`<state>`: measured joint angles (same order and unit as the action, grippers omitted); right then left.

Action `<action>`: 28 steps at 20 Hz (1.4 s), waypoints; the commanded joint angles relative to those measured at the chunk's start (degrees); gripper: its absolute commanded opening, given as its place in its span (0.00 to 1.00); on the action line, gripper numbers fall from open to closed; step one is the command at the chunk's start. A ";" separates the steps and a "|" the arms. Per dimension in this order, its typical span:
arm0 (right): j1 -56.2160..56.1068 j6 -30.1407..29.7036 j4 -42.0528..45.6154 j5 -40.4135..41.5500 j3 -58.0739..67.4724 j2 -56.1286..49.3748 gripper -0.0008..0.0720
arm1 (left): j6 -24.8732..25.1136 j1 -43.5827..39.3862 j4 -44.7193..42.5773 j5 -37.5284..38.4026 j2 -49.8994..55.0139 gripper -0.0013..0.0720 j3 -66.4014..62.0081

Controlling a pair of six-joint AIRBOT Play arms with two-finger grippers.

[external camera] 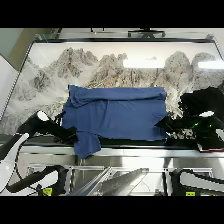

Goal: Fold the shirts.

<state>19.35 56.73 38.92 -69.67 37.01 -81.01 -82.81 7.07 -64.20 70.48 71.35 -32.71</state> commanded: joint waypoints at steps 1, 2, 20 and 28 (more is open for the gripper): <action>0.63 0.02 -0.15 -2.38 0.07 0.04 0.60 | 2.89 -0.02 2.93 -1.05 0.11 0.06 0.00; 1.42 0.02 -0.09 -3.52 0.09 0.04 0.60 | 3.43 -0.02 2.89 -0.22 0.11 0.06 0.00; 14.64 7.41 7.89 -10.27 -1.33 6.38 0.03 | 5.84 12.74 4.61 9.73 -30.62 0.05 -0.07; 8.28 2.82 -12.46 -5.07 5.29 10.34 0.03 | 10.40 7.30 14.23 6.43 -15.72 0.05 -20.98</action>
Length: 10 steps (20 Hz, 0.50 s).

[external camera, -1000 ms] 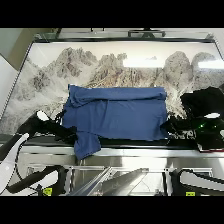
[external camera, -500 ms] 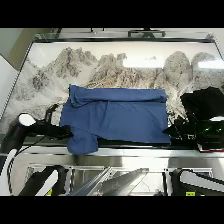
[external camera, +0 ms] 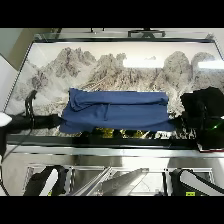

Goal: Fold the shirts.

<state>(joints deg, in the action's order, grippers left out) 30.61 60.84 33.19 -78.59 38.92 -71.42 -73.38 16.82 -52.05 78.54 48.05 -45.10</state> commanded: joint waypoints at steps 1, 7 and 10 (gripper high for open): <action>-4.87 -1.29 -6.91 7.65 5.46 0.63 0.03 | 1.01 -3.85 2.05 -2.51 12.28 0.05 -12.66; -10.12 -2.16 -6.84 21.00 16.76 -9.35 0.03 | 1.01 -9.09 1.55 -1.73 43.30 0.04 -36.22; -12.24 -7.80 -6.93 24.24 18.45 -17.11 0.03 | 0.92 -9.40 -3.08 -1.03 54.12 0.04 -42.97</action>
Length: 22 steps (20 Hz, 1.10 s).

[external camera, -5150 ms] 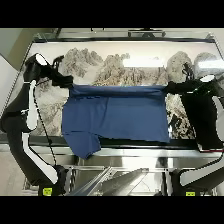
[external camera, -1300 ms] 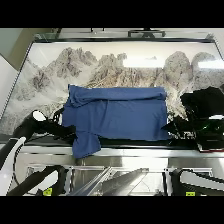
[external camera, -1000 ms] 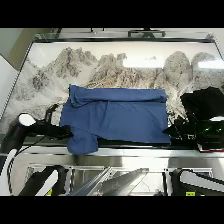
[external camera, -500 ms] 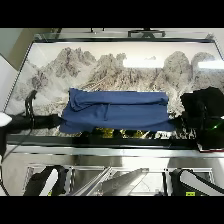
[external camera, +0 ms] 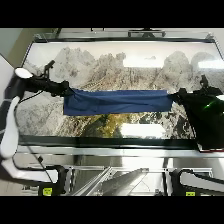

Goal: Fold the shirts.

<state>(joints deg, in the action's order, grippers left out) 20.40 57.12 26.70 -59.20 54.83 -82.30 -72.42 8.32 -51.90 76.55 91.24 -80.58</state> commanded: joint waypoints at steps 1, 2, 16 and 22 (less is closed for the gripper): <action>-2.75 -5.68 -0.42 6.05 2.69 -8.07 0.03 | -0.04 -0.90 -4.59 1.11 13.38 0.04 -9.14; -3.32 -6.80 -0.42 7.32 2.71 -9.64 0.03 | 0.00 -0.90 -5.42 1.03 15.34 0.04 -10.56; -0.26 -2.64 18.67 1.38 14.29 -14.10 0.91 | 0.98 -1.99 -5.35 6.43 20.22 0.42 -36.09; -2.93 -4.87 15.56 -1.33 14.45 -19.47 0.89 | -1.22 -2.03 -4.37 7.74 20.11 0.42 -36.41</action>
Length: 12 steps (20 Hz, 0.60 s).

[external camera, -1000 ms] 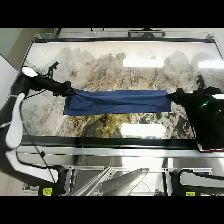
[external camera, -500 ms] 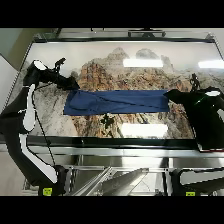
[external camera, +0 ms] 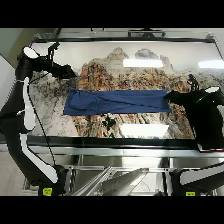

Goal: Fold the shirts.

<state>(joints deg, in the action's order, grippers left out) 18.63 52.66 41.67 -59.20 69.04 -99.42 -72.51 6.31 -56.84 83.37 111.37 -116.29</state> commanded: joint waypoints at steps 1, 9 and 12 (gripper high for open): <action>-1.86 -1.05 -0.59 -1.33 0.31 -3.08 0.86 | -1.14 -0.09 2.10 1.20 -0.02 0.41 -0.70; -3.54 -1.77 -5.92 -10.80 7.61 -2.75 0.03 | -0.87 -8.09 4.52 -2.27 -0.02 0.05 5.75; -3.37 2.86 -6.01 -18.82 13.18 1.97 0.03 | -0.85 -16.37 4.48 -11.65 0.00 0.05 13.25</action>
<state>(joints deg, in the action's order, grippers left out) 15.18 51.37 36.49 -69.91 77.56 -100.71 -73.45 -4.01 -52.71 79.11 111.37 -108.53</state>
